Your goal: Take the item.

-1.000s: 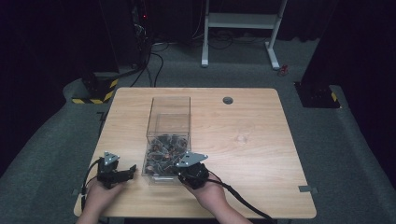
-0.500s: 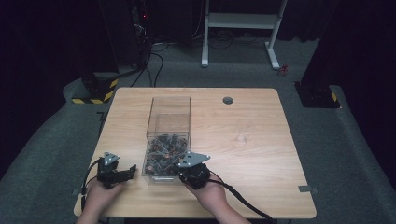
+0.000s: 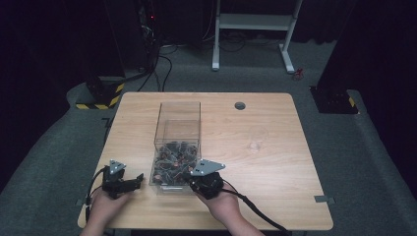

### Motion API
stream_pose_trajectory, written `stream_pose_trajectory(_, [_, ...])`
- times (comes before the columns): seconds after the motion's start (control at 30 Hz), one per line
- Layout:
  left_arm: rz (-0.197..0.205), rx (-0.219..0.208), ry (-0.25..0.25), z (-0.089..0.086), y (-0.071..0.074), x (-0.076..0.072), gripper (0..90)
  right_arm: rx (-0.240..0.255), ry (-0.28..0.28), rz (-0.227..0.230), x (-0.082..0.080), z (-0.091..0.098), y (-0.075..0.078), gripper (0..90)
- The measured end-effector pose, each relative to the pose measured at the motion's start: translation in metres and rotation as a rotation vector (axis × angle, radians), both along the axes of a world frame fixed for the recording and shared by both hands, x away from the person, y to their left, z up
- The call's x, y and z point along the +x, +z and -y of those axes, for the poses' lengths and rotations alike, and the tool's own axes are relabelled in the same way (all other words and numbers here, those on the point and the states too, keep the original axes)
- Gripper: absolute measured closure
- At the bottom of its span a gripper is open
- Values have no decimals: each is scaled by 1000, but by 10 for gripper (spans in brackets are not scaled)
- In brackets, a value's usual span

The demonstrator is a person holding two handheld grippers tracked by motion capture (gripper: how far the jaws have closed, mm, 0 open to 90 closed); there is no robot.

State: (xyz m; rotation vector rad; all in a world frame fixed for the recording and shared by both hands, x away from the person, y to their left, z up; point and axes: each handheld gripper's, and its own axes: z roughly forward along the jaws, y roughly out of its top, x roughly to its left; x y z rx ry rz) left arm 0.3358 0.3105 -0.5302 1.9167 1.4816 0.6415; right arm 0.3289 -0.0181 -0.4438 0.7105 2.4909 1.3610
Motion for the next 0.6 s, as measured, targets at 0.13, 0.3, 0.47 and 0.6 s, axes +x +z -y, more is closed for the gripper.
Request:
stream_pose_trajectory(0.13, [0,0,0,0,0,0,113,14,-11,6,-1,1,3,900])
stream_pose_trajectory(0.3, [0,0,0,0,0,0,113,36,-15,17,0,4,6,900])
stream_pose_trajectory(0.47, [0,0,0,0,0,0,113,56,-16,28,-1,6,11,900])
stream_pose_trajectory(0.6, [0,0,0,0,0,0,113,69,-20,40,-1,7,15,900])
